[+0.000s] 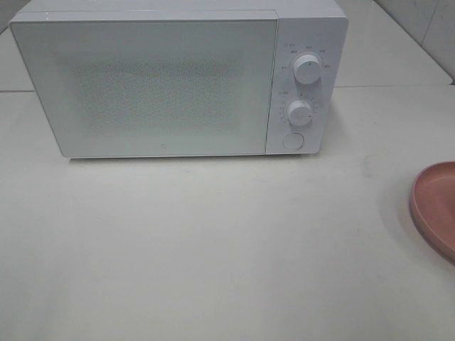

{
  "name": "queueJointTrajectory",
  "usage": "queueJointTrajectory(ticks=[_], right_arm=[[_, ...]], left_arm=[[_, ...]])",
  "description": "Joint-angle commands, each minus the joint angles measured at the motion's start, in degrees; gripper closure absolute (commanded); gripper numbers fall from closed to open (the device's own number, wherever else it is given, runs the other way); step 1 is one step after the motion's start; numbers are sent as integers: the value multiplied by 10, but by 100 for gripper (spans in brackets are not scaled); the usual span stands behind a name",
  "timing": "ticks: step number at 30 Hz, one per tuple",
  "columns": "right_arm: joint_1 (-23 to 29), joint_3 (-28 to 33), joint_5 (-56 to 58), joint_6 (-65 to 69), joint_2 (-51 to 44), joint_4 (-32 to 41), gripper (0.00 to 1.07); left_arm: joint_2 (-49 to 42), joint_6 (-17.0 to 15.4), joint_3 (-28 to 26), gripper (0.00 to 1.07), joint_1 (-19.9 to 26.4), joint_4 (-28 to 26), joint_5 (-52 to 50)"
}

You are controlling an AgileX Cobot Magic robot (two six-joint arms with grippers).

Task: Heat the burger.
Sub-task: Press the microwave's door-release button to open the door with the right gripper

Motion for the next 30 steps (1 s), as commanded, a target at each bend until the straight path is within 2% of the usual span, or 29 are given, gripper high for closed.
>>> queueJointTrajectory(ticks=[1, 30], right_arm=[[1, -3, -34, -3, 25, 7, 31], [1, -1, -284, -10, 277, 5, 31]], left_arm=[[-13, -2, -1, 6, 2, -3, 0], [-13, -2, -1, 6, 2, -3, 0]])
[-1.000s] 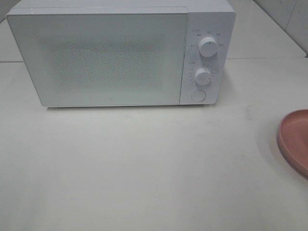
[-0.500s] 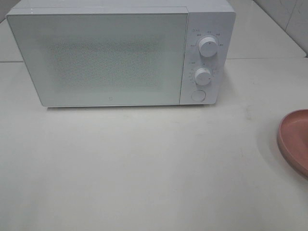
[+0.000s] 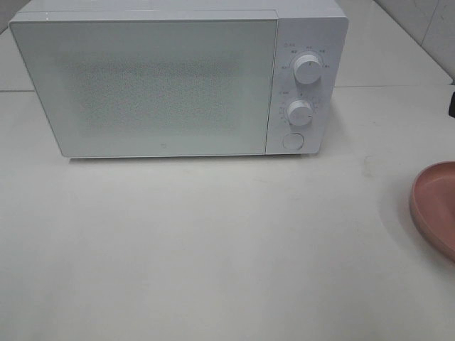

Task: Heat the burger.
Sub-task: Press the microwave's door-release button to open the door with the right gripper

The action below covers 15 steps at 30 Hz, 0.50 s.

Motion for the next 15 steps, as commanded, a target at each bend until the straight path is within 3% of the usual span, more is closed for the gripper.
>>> queueJointTrajectory(ticks=[1, 12, 14, 15], right_arm=[[1, -1, -38, -6, 21, -2, 31], [1, 68, -257, -5, 98, -21, 31], [1, 94, -371, -4, 127, -21, 31], [1, 94, -371, -4, 127, -21, 31]], left_arm=[[-13, -2, -1, 6, 2, -3, 0], [-13, -2, -1, 6, 2, -3, 0], [-13, -2, -1, 6, 2, -3, 0], [-13, -2, -1, 6, 2, -3, 0]])
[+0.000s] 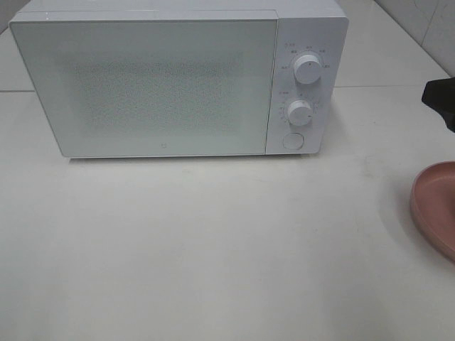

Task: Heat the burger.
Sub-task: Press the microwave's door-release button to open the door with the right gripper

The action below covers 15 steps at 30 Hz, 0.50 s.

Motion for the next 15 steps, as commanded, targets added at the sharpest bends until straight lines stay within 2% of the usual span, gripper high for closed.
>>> queueJointTrajectory(ticks=[1, 9, 15], right_arm=[[1, 23, -113, -4, 25, -7, 31], [1, 46, -231, -26, 105, -19, 31], [40, 46, -313, -62, 174, -5, 31]], left_arm=[[-13, -2, -1, 6, 2, -3, 0], [-13, -2, -1, 6, 2, -3, 0], [-13, -2, -1, 6, 2, -3, 0]])
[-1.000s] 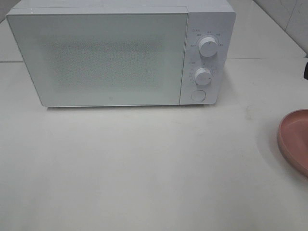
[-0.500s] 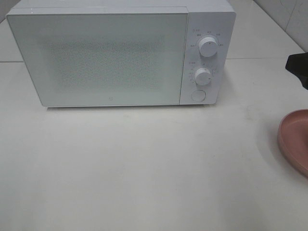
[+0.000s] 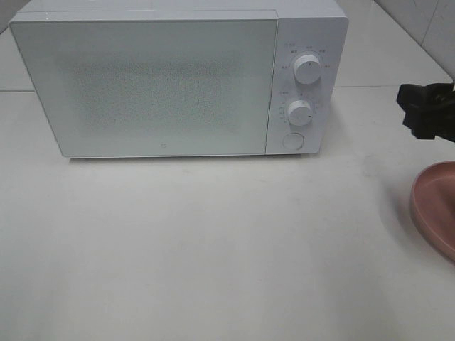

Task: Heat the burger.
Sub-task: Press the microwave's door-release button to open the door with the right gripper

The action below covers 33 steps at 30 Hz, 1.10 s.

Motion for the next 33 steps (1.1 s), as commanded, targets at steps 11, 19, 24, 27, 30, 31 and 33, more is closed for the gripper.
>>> queueJointTrajectory(ticks=[11, 19, 24, 27, 30, 31, 33], right_arm=[[153, 1, -150, -123, 119, 175, 31], [267, 1, -245, -184, 170, 321, 31], [327, 1, -299, -192, 199, 371, 31], [355, -3, -311, -192, 214, 405, 31], [381, -13, -312, -192, 237, 438, 31], [387, -15, -312, -191, 242, 442, 32], [397, -21, -312, -189, 254, 449, 32]], left_arm=[[-13, -2, -1, 6, 2, -3, 0], [-13, -2, -1, 6, 2, -3, 0], [-13, -2, -1, 6, 2, -3, 0], [-13, -2, -1, 6, 2, -3, 0], [-13, -2, -1, 6, 2, -3, 0], [-13, -2, -1, 6, 2, -3, 0], [-13, -2, -1, 6, 2, -3, 0]])
